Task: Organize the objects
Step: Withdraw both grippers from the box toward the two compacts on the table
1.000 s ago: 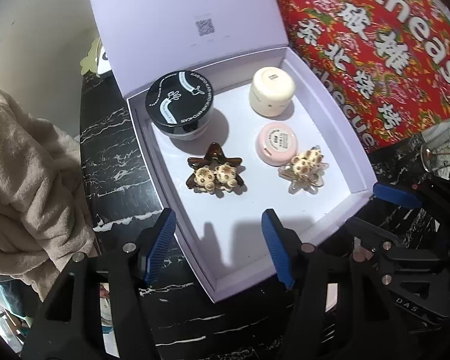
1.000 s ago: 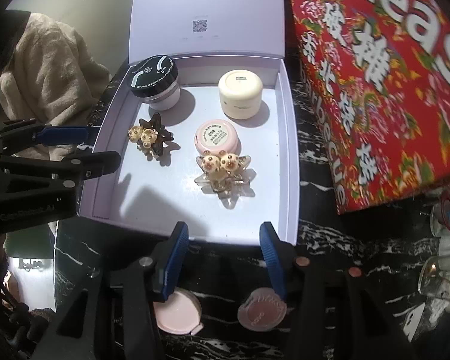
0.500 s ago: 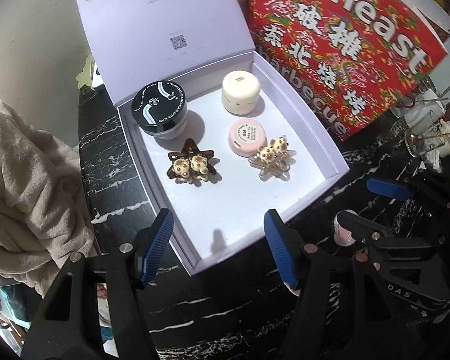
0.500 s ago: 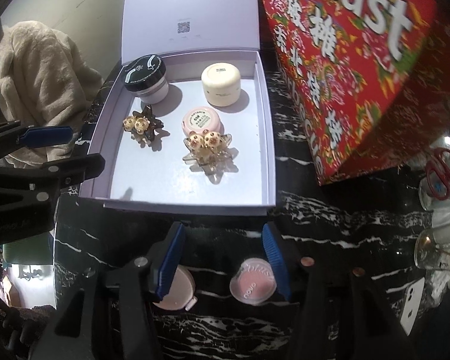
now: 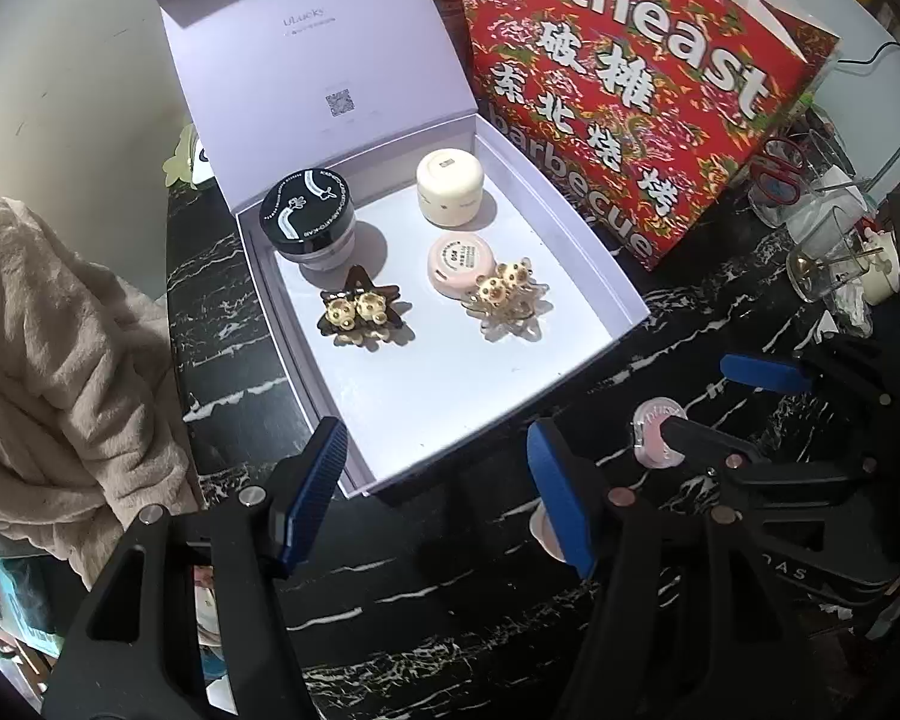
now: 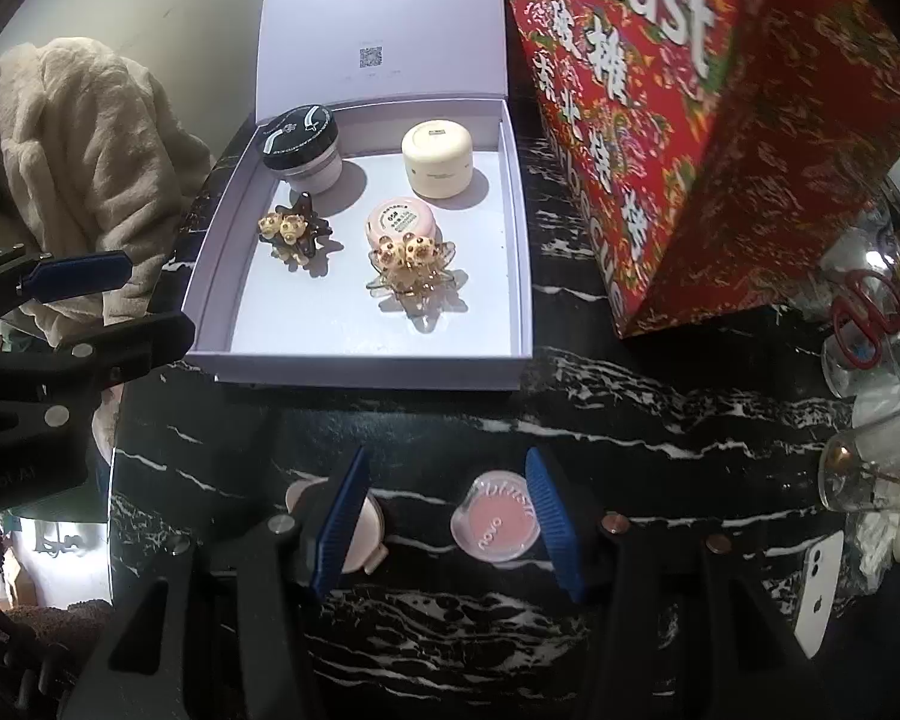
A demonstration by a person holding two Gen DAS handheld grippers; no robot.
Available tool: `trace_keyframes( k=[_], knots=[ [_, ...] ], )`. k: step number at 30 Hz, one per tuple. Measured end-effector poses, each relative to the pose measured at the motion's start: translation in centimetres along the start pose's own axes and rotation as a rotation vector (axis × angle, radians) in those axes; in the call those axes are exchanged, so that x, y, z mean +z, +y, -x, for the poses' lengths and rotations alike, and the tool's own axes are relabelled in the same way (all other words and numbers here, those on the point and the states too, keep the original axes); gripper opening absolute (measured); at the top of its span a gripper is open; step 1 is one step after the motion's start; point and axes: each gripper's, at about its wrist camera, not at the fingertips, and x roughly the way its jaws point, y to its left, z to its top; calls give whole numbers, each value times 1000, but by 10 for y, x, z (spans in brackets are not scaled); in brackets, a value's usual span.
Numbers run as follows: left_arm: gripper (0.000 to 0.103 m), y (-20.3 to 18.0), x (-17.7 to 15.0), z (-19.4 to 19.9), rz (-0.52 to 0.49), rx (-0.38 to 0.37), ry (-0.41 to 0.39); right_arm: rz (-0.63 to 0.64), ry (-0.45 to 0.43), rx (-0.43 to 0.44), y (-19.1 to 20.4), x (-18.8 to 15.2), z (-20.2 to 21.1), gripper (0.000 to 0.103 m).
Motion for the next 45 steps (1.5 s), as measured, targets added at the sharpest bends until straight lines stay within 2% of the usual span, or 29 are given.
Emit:
trace_keyframes(
  k=[13, 23, 31, 35, 45],
  knots=[
    [61, -26, -20, 3, -3, -27, 12, -32, 11, -10, -14, -34, 7, 60],
    [61, -40, -38, -2, 11, -75, 30, -63, 29, -4, -24, -57, 0, 66],
    [61, -56, -55, -16, -23, -93, 75, -104, 49, -8, -35, -79, -14, 69],
    [61, -65, -63, -22, -36, -128, 100, -128, 61, -2, -40, -88, -20, 69],
    [61, -74, -74, -44, 2, -169, 145, -142, 80, -2, -51, -102, -33, 70]
  ],
)
